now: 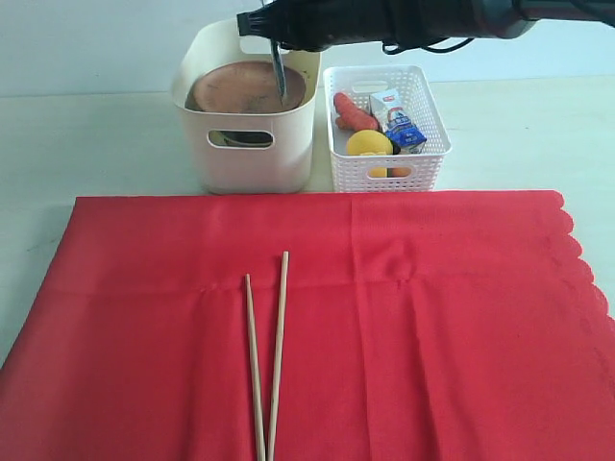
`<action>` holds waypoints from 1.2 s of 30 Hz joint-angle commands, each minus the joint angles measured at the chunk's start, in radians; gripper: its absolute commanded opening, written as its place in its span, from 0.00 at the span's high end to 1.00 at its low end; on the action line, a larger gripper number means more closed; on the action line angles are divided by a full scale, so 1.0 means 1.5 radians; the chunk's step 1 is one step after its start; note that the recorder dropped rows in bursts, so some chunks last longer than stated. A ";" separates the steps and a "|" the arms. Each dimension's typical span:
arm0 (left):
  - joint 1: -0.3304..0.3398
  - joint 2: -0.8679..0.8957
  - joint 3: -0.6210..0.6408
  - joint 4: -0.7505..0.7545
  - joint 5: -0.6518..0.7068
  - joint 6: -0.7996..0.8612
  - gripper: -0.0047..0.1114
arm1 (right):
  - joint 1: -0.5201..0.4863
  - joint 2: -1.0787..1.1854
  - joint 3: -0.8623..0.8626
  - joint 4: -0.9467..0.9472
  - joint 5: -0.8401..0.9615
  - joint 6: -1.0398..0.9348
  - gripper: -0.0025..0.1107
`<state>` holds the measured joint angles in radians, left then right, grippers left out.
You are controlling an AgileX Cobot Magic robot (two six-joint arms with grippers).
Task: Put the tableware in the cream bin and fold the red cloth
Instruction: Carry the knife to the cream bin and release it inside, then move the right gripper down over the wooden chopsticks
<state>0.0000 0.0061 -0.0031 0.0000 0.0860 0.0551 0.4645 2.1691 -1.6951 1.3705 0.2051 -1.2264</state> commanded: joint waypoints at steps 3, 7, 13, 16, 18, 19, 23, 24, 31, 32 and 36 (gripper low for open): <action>0.000 -0.004 0.002 -0.009 0.002 0.001 0.94 | 0.031 -0.002 -0.007 -0.027 -0.064 -0.007 0.56; 0.000 -0.004 0.002 -0.009 0.002 0.001 0.94 | 0.031 -0.007 -0.007 -0.029 -0.050 -0.001 0.50; 0.000 -0.004 0.002 -0.009 0.002 0.001 0.94 | 0.030 -0.037 -0.003 -0.131 0.048 0.002 0.52; 0.000 -0.004 0.002 -0.009 0.002 0.001 0.94 | 0.030 -0.055 -0.003 -0.268 0.068 0.123 0.61; 0.000 -0.004 0.002 -0.009 0.002 0.001 0.94 | 0.030 -0.067 -0.003 -0.401 0.072 0.247 0.70; 0.000 -0.004 0.002 -0.009 0.002 0.001 0.94 | 0.030 -0.073 -0.003 -0.472 0.080 0.317 0.75; 0.000 -0.004 0.002 -0.009 0.002 0.001 0.94 | 0.030 -0.096 -0.003 -0.694 0.164 0.536 0.88; 0.000 -0.004 0.002 -0.009 0.002 0.001 0.94 | 0.030 -0.100 -0.003 -0.722 0.186 0.567 0.91; 0.000 -0.004 0.002 -0.009 0.002 0.001 0.94 | 0.052 -0.154 0.095 -0.774 0.244 0.593 0.98; 0.000 -0.004 0.002 -0.009 0.002 0.001 0.94 | 0.060 -0.164 0.121 -0.781 0.241 0.593 0.98; 0.000 -0.004 0.002 -0.009 0.002 0.001 0.94 | 0.115 -0.200 0.221 -0.794 0.197 0.593 0.98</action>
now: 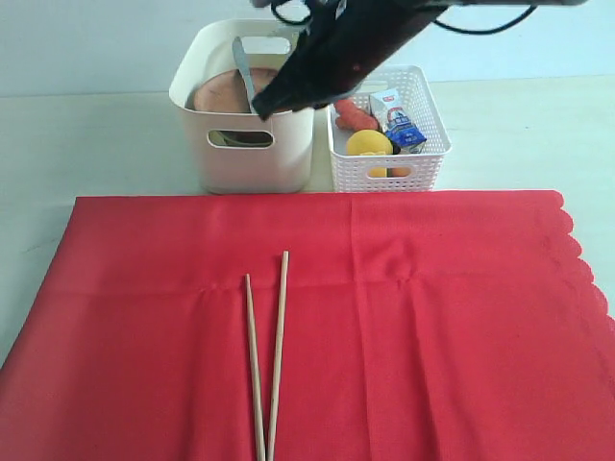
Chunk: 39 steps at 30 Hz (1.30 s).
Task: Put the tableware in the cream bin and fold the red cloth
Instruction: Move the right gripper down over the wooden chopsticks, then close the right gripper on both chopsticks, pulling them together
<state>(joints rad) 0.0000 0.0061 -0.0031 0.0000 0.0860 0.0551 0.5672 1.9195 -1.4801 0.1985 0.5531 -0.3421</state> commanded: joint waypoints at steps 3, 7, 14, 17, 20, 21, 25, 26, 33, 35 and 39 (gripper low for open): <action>0.000 -0.004 0.002 -0.009 0.002 0.001 0.94 | 0.094 -0.049 0.146 -0.012 -0.060 0.014 0.98; 0.000 -0.004 0.002 -0.009 0.002 0.001 0.94 | 0.155 -0.051 0.213 -0.012 -0.081 0.042 0.98; 0.000 -0.004 0.002 -0.009 0.002 0.001 0.94 | 0.203 -0.052 0.281 -0.012 -0.078 0.135 0.95; 0.000 -0.004 0.002 -0.009 0.002 0.001 0.94 | 0.203 -0.052 0.299 -0.016 -0.076 0.191 0.84; 0.000 -0.004 0.002 -0.009 0.002 0.001 0.94 | 0.203 -0.052 0.305 -0.016 -0.075 0.228 0.66; 0.000 -0.004 0.002 -0.009 0.002 0.001 0.94 | 0.203 -0.049 0.305 -0.013 -0.075 0.232 0.59; 0.000 -0.004 0.002 -0.009 0.002 0.001 0.94 | 0.203 -0.031 0.305 0.007 -0.082 0.228 0.39; 0.000 -0.004 0.002 -0.009 0.002 0.001 0.94 | 0.203 -0.023 0.305 0.007 -0.085 0.228 0.35; 0.000 -0.004 0.002 -0.009 0.002 0.001 0.94 | 0.203 0.025 0.305 0.005 -0.121 0.228 0.32; 0.000 -0.004 0.002 -0.009 0.002 0.001 0.94 | 0.203 0.031 0.305 0.007 -0.125 0.228 0.34; 0.000 -0.004 0.002 -0.009 0.002 0.001 0.94 | 0.203 0.033 0.305 0.007 -0.123 0.228 0.42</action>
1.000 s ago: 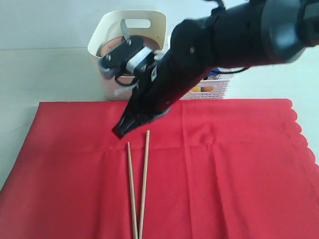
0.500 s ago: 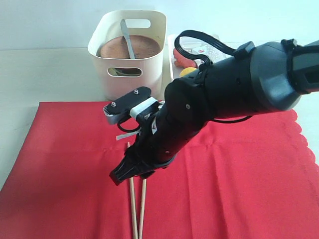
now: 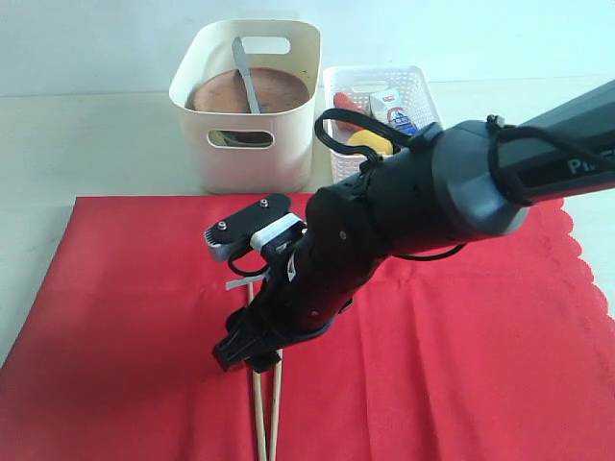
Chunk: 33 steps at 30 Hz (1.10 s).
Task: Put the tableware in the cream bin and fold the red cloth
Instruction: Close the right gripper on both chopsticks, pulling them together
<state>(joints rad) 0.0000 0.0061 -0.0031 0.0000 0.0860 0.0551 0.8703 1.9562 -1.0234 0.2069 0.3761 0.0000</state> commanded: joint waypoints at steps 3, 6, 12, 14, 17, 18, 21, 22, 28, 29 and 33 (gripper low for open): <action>0.000 -0.004 0.002 -0.009 0.002 0.001 0.94 | 0.001 0.009 0.001 0.001 -0.003 0.000 0.51; 0.000 -0.004 0.002 -0.009 0.002 0.001 0.94 | 0.001 0.009 0.001 0.001 0.000 0.004 0.56; 0.000 -0.004 0.002 -0.009 0.002 0.001 0.94 | 0.001 0.009 0.001 0.001 0.000 0.010 0.59; 0.000 -0.004 0.002 -0.009 0.002 0.001 0.94 | 0.001 0.009 0.000 -0.001 0.002 0.021 0.62; 0.000 -0.004 0.002 -0.009 0.002 0.001 0.94 | 0.001 0.007 -0.005 -0.001 0.024 0.021 0.71; 0.000 -0.004 0.002 -0.009 0.002 0.001 0.94 | 0.001 0.007 -0.007 -0.001 0.030 0.025 0.74; 0.000 -0.004 0.002 -0.009 0.002 0.001 0.94 | 0.001 0.007 -0.007 -0.004 0.030 0.047 0.78; 0.000 -0.004 0.002 -0.009 0.002 0.001 0.94 | 0.001 0.007 -0.007 -0.004 0.032 0.058 0.77; 0.000 -0.004 0.002 -0.009 0.002 0.001 0.94 | 0.001 0.007 -0.007 -0.010 0.032 0.070 0.64; 0.000 -0.004 0.002 -0.009 0.002 0.001 0.94 | 0.001 0.007 -0.007 -0.020 0.032 0.070 0.63; 0.000 -0.004 0.002 -0.009 0.002 0.001 0.94 | 0.001 0.008 -0.007 -0.023 0.037 0.070 0.63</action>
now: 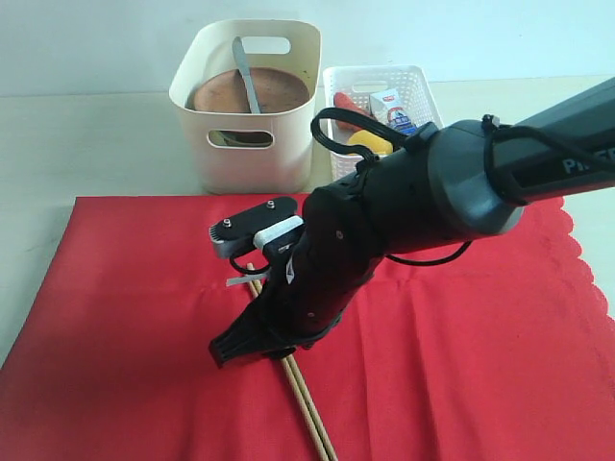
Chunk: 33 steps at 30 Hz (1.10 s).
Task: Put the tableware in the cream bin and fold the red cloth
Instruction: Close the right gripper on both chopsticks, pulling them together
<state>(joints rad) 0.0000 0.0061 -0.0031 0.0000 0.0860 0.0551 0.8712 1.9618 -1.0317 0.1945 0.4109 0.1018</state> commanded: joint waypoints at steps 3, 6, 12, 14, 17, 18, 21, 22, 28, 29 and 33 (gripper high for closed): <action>0.000 -0.004 0.002 -0.009 0.002 0.001 0.94 | 0.000 0.005 -0.002 -0.028 0.016 0.003 0.65; 0.000 -0.004 0.002 -0.009 0.002 0.001 0.94 | 0.000 0.005 -0.002 -0.027 0.022 0.004 0.68; 0.000 -0.004 0.002 -0.009 0.002 0.001 0.94 | 0.000 0.005 -0.002 -0.054 0.033 0.030 0.72; 0.000 -0.004 0.002 -0.009 0.002 0.001 0.94 | 0.000 0.005 -0.002 -0.080 0.037 0.055 0.72; 0.000 -0.004 0.002 -0.009 0.002 0.001 0.94 | 0.000 0.005 -0.002 -0.122 0.045 0.096 0.72; 0.000 -0.004 0.002 -0.009 0.002 0.001 0.94 | 0.000 0.005 -0.002 -0.130 0.048 0.106 0.72; 0.000 -0.004 0.002 -0.009 0.002 0.001 0.94 | 0.000 0.005 -0.002 -0.141 0.054 0.112 0.77; 0.000 -0.004 0.002 -0.009 0.002 0.001 0.94 | 0.000 0.005 -0.002 -0.142 0.060 0.112 0.80; 0.000 -0.004 0.002 -0.009 0.002 0.001 0.94 | 0.000 0.005 -0.002 -0.156 0.081 0.114 0.98; 0.000 -0.004 0.002 -0.009 0.002 0.001 0.94 | 0.000 0.005 -0.002 -0.157 0.080 0.114 0.98; 0.000 -0.004 0.002 -0.009 0.002 0.001 0.94 | 0.000 0.005 -0.002 -0.157 0.078 0.115 0.98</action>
<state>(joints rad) 0.0000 0.0061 -0.0031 0.0000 0.0860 0.0551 0.8712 1.9618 -1.0375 -0.0244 0.4835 0.2682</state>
